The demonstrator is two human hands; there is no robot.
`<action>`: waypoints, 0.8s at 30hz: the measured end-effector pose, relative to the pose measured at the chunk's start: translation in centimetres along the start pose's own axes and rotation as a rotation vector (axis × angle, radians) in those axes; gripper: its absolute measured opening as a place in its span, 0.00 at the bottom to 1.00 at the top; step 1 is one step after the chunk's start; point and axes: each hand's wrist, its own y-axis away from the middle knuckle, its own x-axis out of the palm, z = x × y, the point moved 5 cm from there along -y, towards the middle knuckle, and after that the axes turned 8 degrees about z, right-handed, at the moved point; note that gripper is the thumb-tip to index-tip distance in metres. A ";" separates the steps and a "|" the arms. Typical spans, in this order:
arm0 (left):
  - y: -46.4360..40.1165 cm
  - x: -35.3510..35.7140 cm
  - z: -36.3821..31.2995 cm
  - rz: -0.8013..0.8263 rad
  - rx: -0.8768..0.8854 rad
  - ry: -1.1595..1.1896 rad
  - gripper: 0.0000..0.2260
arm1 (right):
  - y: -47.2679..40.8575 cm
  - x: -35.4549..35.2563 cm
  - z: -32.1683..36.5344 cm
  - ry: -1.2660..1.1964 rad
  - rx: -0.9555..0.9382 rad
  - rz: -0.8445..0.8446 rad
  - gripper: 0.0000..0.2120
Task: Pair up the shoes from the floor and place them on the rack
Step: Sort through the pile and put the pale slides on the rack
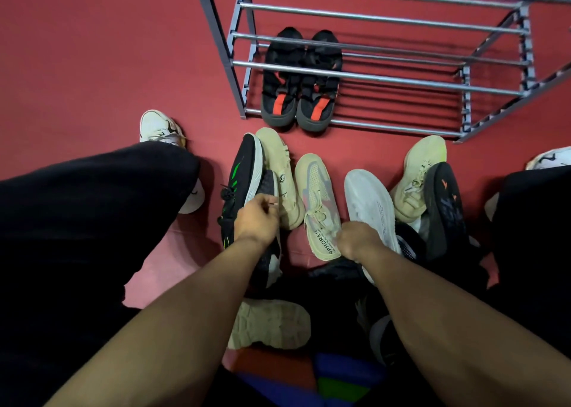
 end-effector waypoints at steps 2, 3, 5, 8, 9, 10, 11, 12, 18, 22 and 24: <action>-0.5 -0.5 0.2 -0.054 -0.046 0.037 0.08 | 0.6 -0.4 0.4 -0.029 -0.026 -0.033 0.18; -0.8 -0.8 0.3 -0.077 -0.055 0.009 0.09 | 1.1 -0.9 0.7 -0.023 -0.043 -0.106 0.19; -1.1 -1.4 0.8 -0.088 -0.126 -0.135 0.16 | 2.1 -2.2 1.1 0.037 -0.054 -0.314 0.20; -0.5 -1.6 2.3 0.037 -0.256 -0.328 0.30 | 2.6 -3.1 0.6 0.111 0.020 -0.437 0.16; -0.4 -1.4 2.8 0.081 -0.251 -0.308 0.33 | 2.6 -3.0 0.4 0.132 0.033 -0.431 0.15; -0.5 -1.1 3.2 0.120 -0.239 -0.247 0.34 | 2.4 -2.8 0.4 0.132 0.027 -0.422 0.15; -0.6 -1.0 3.5 0.148 -0.230 -0.183 0.34 | 2.2 -2.7 0.8 0.102 0.003 -0.415 0.15; -0.7 -1.0 3.8 0.161 -0.222 -0.148 0.33 | 2.0 -2.6 1.4 0.055 -0.028 -0.404 0.16; -0.4 -1.8 4.6 0.110 -0.149 -0.280 0.27 | 1.4 -2.1 7.9 0.021 -0.245 -0.420 0.21; -0.5 -1.7 4.7 0.104 -0.131 -0.267 0.27 | -0.9 -0.8 10.0 -0.028 -0.191 -0.245 0.21; -0.9 -1.8 4.7 0.100 -0.132 -0.260 0.25 | -1.3 -1.3 10.0 -0.002 -0.211 -0.237 0.16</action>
